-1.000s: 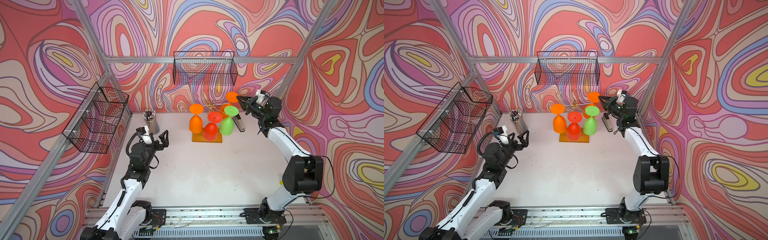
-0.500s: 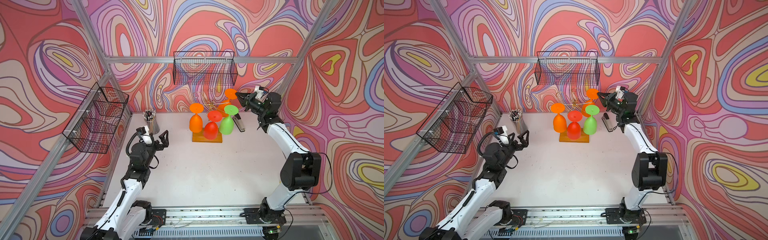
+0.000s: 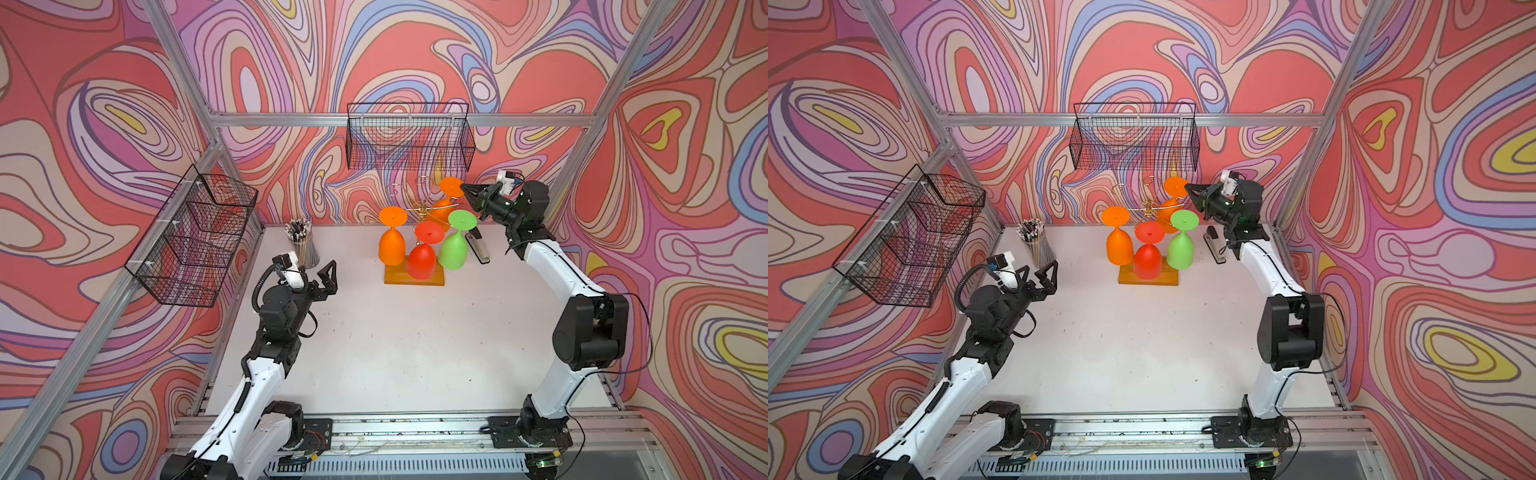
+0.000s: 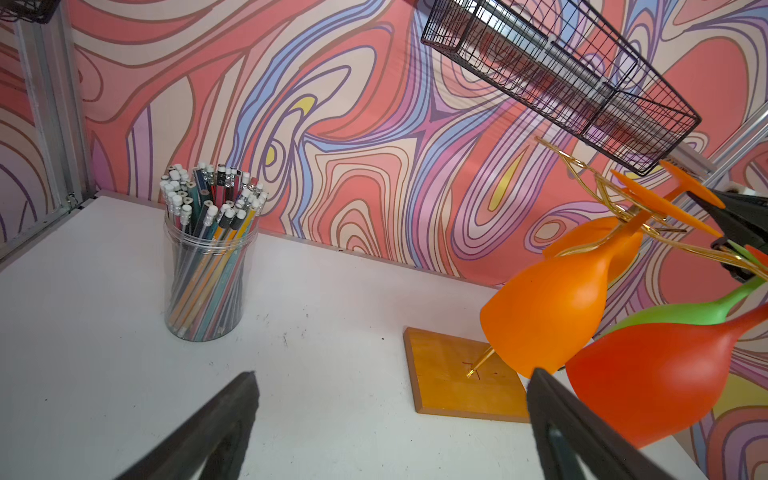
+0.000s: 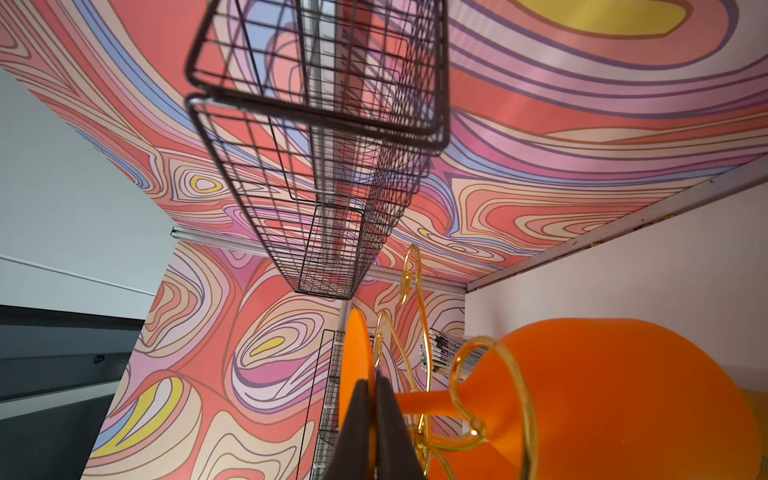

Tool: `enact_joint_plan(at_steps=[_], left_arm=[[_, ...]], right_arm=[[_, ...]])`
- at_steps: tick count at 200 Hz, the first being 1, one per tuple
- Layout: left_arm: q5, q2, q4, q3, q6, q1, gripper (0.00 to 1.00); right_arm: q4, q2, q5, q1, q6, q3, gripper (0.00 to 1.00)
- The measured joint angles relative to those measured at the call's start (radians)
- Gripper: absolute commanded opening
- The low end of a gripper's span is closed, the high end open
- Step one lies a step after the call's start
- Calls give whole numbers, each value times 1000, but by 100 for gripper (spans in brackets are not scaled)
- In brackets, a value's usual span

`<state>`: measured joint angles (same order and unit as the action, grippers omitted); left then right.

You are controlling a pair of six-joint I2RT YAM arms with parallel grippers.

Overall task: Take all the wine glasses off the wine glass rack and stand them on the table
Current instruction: 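Slide the orange glass off the rack arm with the right gripper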

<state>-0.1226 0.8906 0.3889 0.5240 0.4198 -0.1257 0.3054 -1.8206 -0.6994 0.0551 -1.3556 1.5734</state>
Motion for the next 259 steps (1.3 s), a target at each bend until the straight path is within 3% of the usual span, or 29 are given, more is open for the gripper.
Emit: enact_joint_plan(at_steps=[182, 259], left_arm=[[0, 2, 0, 0, -1, 0, 100], [0, 2, 0, 0, 0, 0, 100]], right_arm=[[62, -54, 113, 4, 0, 4, 0], [61, -3, 167, -58, 15, -71, 0]])
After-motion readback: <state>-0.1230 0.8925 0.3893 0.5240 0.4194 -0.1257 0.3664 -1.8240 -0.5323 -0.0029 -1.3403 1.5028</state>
